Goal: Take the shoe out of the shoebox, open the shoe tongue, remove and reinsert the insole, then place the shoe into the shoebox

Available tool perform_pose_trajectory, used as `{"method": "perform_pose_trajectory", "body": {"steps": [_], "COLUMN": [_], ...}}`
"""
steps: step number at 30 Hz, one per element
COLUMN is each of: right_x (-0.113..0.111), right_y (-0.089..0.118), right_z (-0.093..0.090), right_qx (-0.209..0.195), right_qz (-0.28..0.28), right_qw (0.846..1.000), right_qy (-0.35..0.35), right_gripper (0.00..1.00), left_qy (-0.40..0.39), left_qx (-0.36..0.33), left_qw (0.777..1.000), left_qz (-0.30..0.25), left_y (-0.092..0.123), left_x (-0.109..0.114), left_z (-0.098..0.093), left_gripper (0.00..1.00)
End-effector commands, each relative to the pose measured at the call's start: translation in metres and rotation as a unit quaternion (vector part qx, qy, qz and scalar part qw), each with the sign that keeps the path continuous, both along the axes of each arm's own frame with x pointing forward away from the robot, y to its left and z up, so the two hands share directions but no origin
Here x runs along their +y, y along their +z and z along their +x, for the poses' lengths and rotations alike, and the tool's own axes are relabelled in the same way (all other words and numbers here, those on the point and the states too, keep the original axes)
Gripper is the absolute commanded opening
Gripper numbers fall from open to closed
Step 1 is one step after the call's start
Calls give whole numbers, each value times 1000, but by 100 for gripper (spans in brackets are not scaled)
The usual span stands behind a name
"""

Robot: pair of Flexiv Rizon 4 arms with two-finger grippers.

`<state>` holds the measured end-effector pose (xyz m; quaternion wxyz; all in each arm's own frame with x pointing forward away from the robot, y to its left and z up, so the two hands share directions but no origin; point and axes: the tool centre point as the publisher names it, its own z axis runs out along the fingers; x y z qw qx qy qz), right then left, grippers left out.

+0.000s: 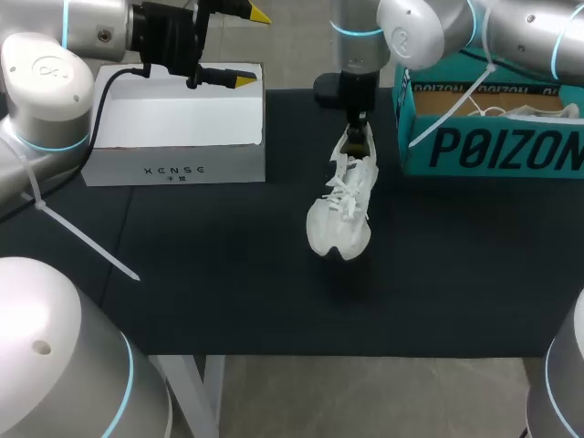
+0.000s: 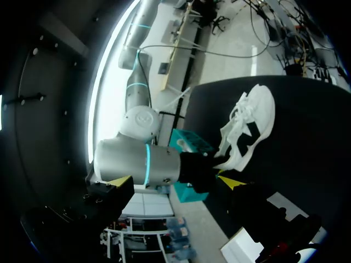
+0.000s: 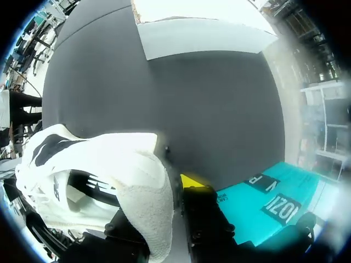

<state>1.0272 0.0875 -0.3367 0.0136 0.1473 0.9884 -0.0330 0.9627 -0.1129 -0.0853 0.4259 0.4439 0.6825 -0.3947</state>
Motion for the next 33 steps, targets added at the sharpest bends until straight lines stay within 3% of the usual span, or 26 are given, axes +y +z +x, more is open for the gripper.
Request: {"method": "perform_pose_trajectory", "body": {"steps": [1,11,16,33], "right_x": [-15,-19,-15,-20], "right_y": [29,60,79,93], "right_z": [-2,-9,-12,-10], "right_qx": [-7,-10,-30,-39], "right_qz": [18,63,57,68], "right_qw": [999,992,992,988], "right_qy": [-31,-108,-107,-133], "right_gripper": [0,0,0,0], "left_qy": [-1,-1,-1,-1], "left_qx": [0,0,0,0], "left_qw": [1000,1000,1000,1000], "left_qz": [2,2,2,2], "left_y": [0,0,0,0], "left_x": [1,1,1,1], "left_z": [0,0,0,0], "left_gripper": [100,100,100,100]}}
